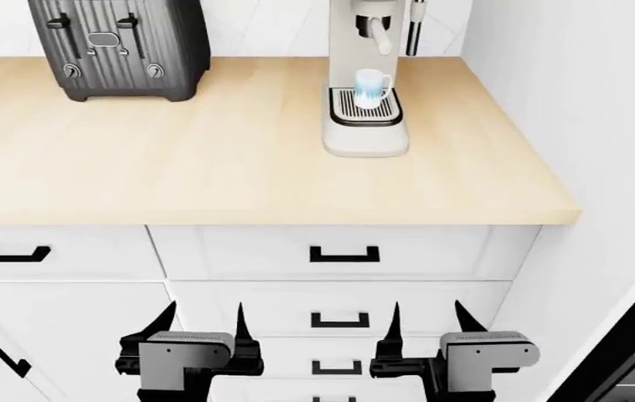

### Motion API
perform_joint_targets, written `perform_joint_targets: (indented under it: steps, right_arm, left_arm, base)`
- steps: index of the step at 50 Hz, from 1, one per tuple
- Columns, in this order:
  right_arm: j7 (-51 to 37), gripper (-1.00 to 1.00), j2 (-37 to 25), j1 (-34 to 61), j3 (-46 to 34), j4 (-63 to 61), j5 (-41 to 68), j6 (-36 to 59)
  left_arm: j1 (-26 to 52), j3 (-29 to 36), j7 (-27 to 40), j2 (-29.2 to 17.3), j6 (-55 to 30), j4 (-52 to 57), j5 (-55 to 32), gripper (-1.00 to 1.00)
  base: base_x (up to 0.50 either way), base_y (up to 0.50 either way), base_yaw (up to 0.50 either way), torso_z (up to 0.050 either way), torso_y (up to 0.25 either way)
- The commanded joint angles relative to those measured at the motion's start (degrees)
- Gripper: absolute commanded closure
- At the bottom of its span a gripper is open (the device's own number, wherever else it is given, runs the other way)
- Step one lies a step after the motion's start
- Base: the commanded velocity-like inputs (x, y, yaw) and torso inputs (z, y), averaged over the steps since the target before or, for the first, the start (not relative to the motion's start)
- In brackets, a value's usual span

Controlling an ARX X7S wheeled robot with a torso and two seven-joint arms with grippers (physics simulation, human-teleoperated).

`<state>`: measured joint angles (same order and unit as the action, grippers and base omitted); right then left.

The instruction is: Press the button on the coffee machine to serve coffee.

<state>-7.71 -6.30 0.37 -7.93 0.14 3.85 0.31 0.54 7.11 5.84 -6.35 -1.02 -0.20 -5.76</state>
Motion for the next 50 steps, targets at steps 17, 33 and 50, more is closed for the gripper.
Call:
perform_joint_targets:
  steps: [17, 33, 50]
  right_arm:
    - [-1.73, -1.00, -1.29, 0.13, -1.56, -0.26, 0.93, 0.10]
    - [-2.46, -1.00, -1.90, 0.27, -2.36, -0.28, 1.40, 0.39]
    - [-3.17, -1.00, -2.36, 0.58, -3.09, 0.14, 1.93, 0.47]
  left_arm:
    - [-0.40, 0.94, 0.64, -1.41, 2.66, -0.12, -2.39, -1.00]
    - [-0.48, 1.36, 1.54, -1.96, 3.66, -0.11, -2.95, -1.00]
    - [0.17, 2.05, 2.70, -2.01, 2.94, -0.30, -3.62, -1.00]
  base:
    - [0.00, 0.00, 0.00, 0.041, 0.000]
    - [0.00, 0.00, 0.00, 0.050, 0.000]
    - [0.00, 0.00, 0.00, 0.047, 0.000]
